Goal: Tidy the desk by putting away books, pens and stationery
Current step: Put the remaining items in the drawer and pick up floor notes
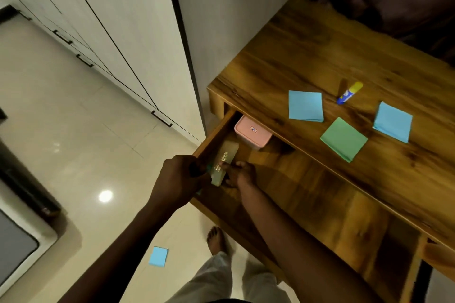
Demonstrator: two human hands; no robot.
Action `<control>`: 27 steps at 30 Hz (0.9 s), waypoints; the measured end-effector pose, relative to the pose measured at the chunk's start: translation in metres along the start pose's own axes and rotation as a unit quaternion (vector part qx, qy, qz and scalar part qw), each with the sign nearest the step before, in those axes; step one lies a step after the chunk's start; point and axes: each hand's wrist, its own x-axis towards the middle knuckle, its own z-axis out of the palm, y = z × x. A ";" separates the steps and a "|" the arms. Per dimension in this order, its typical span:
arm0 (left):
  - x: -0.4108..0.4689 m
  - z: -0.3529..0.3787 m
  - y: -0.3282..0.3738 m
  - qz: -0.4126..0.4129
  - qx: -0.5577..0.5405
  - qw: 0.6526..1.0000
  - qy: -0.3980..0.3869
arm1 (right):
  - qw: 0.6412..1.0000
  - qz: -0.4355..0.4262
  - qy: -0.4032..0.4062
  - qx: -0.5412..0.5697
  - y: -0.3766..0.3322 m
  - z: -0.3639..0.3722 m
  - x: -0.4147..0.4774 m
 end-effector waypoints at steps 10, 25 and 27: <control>0.009 -0.002 -0.018 0.006 -0.003 1.000 -0.009 | 0.999 -0.037 -0.002 -0.015 -0.005 0.022 0.010; 0.050 0.062 0.015 0.084 0.094 0.990 -0.056 | 0.994 -0.083 0.012 0.071 0.045 -0.076 -0.036; 0.063 0.079 0.022 0.089 0.130 0.986 -0.056 | 0.991 -0.100 0.009 0.090 0.056 -0.098 -0.055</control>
